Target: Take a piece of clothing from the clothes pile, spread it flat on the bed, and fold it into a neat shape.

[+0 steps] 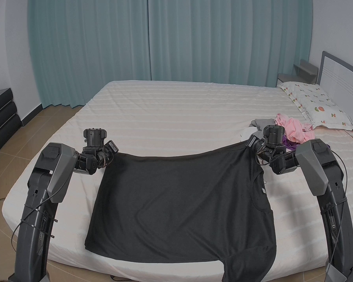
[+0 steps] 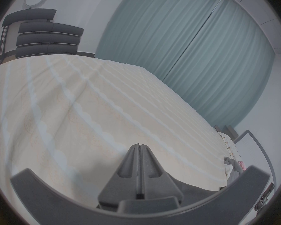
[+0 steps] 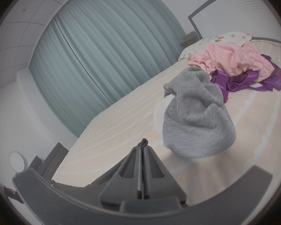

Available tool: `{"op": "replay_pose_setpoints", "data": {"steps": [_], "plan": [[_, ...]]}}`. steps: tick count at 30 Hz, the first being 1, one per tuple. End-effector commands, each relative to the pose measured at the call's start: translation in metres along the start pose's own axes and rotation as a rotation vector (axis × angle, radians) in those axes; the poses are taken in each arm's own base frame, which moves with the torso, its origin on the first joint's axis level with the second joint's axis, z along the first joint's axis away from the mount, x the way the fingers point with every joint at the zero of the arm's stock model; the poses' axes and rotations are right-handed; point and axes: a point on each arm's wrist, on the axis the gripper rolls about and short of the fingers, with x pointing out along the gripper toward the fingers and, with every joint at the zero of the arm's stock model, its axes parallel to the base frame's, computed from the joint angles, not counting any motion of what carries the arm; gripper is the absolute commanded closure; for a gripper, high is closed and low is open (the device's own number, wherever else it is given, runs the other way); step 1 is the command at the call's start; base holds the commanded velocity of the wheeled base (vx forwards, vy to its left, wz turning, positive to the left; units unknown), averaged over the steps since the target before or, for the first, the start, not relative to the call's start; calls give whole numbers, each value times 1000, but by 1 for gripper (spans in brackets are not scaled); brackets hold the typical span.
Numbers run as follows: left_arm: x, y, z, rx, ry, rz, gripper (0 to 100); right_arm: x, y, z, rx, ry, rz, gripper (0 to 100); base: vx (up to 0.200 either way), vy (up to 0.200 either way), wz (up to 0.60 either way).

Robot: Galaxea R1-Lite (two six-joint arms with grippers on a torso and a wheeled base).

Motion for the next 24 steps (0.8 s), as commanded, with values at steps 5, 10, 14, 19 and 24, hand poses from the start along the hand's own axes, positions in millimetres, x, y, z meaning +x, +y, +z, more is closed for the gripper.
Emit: {"op": "replay_pose_setpoints", "data": {"steps": [5, 10, 14, 19, 24], "plan": [[6, 9, -10, 0, 19, 19, 100, 6, -12, -19, 0, 36, -26, 100, 0, 0, 0], [7, 12, -12, 1, 35, 36, 0, 6, -12, -24, 1, 45, -35, 0, 0, 0, 0], [4, 11, -9, -6, 40, 44, 0, -4, -7, -12, 9, 37, -33, 0, 0, 0, 0], [-19, 5, 22, -49, 22, 64, 0, -43, 6, 19, 64, 45, -32, 0, 0, 0, 0], [-60, -2, 44, -78, 41, 65, 0, -93, 18, 33, 100, 85, 0, 0, 0, 0, 0]]}}
